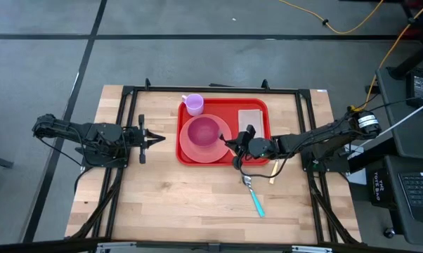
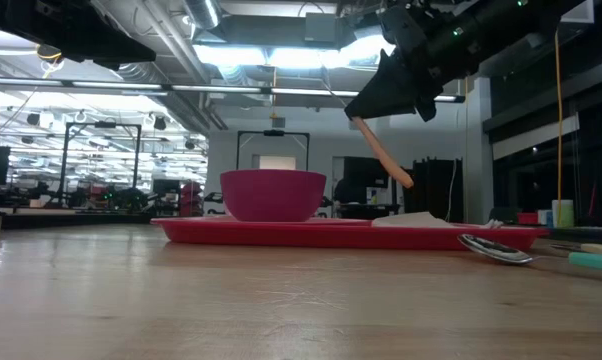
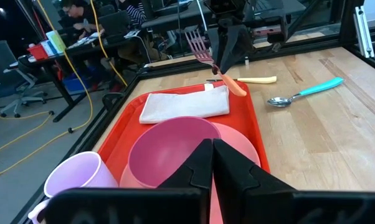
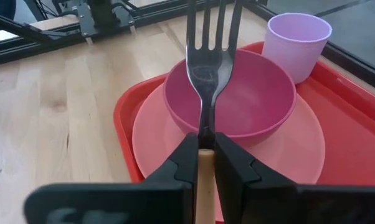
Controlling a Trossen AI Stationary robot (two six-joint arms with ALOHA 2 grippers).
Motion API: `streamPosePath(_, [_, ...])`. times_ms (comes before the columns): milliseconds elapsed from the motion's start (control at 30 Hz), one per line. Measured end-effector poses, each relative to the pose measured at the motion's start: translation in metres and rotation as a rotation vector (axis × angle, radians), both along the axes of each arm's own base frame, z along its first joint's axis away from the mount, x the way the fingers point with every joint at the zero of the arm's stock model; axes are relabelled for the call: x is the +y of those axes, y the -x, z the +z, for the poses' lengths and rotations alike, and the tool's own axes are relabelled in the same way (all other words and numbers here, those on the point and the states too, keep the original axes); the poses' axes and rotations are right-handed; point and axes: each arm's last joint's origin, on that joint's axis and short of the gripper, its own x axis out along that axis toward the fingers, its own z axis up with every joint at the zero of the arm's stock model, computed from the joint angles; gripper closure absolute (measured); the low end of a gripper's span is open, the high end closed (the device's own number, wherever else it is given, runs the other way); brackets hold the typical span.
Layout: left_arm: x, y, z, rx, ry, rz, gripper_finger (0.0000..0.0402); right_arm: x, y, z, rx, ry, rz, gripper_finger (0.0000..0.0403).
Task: Set up tray
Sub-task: Put the orange fork on the brown table napkin
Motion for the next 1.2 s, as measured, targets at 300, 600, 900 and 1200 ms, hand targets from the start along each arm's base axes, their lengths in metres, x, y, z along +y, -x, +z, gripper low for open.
streamPosePath(300, [0.0,0.0,0.0,0.0,0.0,0.0,0.0396,-0.017,0.011,0.008,-0.004,-0.09,-0.134,0.0367])
streamPosePath(600, [0.0,0.0,0.0,0.0,0.0,0.0,0.0398,-0.038,0.033,0.011,0.067,-0.166,-0.336,0.0367])
streamPosePath(900, [0.0,0.0,0.0,0.0,0.0,0.0,0.0395,-0.057,0.048,-0.001,0.165,-0.305,-0.528,0.0367])
streamPosePath(1200, [0.0,0.0,0.0,0.03,-0.15,-0.027,0.0398,-0.068,0.054,-0.006,0.204,-0.436,-0.602,0.0367])
